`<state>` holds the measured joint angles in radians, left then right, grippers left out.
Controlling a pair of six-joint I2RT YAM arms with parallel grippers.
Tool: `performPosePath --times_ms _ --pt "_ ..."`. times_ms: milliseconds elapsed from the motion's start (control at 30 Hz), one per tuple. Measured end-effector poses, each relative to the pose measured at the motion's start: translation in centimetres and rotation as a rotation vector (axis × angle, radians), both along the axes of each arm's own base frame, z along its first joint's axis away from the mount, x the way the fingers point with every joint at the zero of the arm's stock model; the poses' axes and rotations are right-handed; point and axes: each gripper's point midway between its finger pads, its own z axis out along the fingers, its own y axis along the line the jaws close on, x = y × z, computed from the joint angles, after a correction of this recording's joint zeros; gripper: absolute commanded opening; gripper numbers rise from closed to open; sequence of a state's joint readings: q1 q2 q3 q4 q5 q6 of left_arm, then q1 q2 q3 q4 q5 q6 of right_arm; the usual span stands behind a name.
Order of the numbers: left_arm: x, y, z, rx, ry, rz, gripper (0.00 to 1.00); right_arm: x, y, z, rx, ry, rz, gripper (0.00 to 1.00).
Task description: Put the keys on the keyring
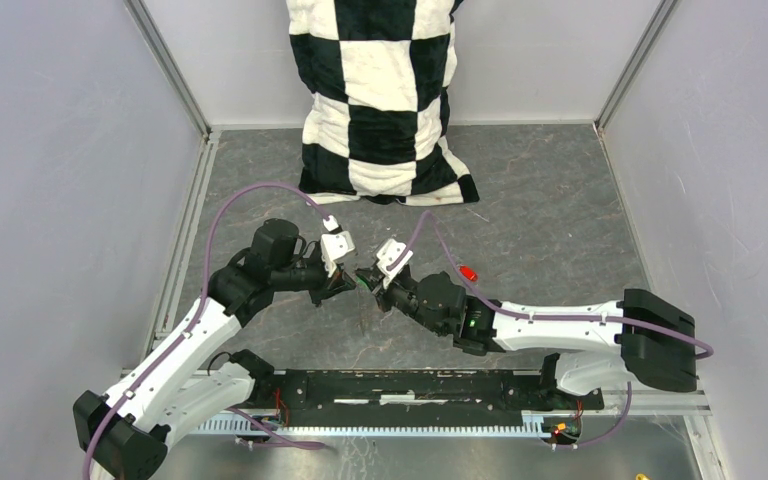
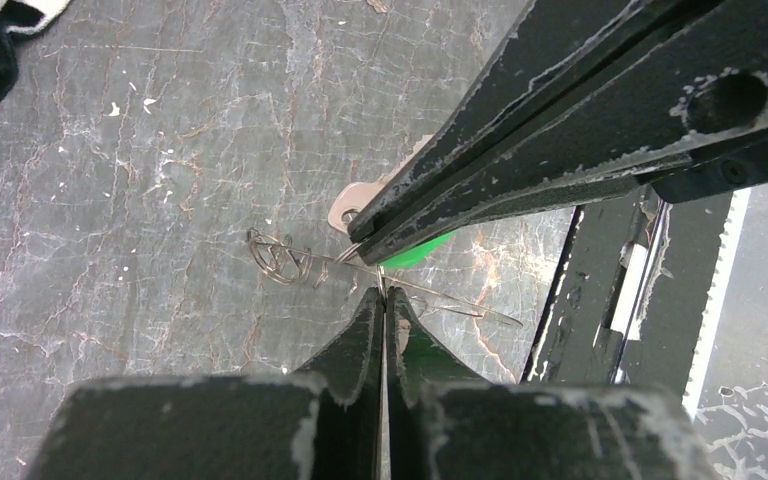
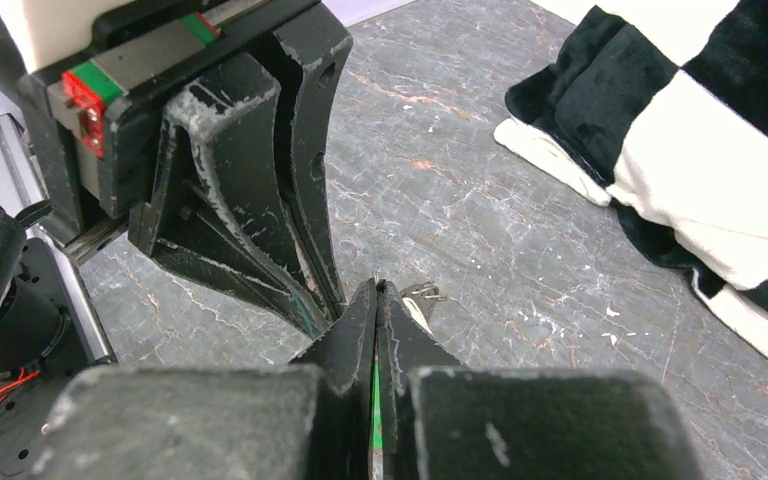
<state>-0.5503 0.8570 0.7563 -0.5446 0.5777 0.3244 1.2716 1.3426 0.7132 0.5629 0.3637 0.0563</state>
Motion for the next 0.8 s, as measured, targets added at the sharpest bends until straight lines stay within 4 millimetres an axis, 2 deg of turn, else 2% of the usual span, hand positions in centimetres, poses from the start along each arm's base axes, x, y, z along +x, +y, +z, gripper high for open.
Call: performPosePath --times_ms 233,400,567,800 --pt "-0.1 -0.1 0.1 -0.011 0.016 0.014 0.02 -0.6 -1.3 -0.3 0.010 -0.001 0.009 0.00" --pt "0.1 -0.1 0.3 -0.018 0.023 0.035 0.02 -1.1 -2.4 0.3 0.041 -0.007 0.020 0.00" --pt "0.3 -0.1 0.4 -0.027 0.030 0.052 0.02 -1.4 -2.0 0.5 0.052 -0.006 0.042 0.00" --pt "0.4 -0.3 0.6 -0.039 0.033 0.059 0.02 -1.6 -1.3 -0.6 0.028 0.002 0.064 0.00"
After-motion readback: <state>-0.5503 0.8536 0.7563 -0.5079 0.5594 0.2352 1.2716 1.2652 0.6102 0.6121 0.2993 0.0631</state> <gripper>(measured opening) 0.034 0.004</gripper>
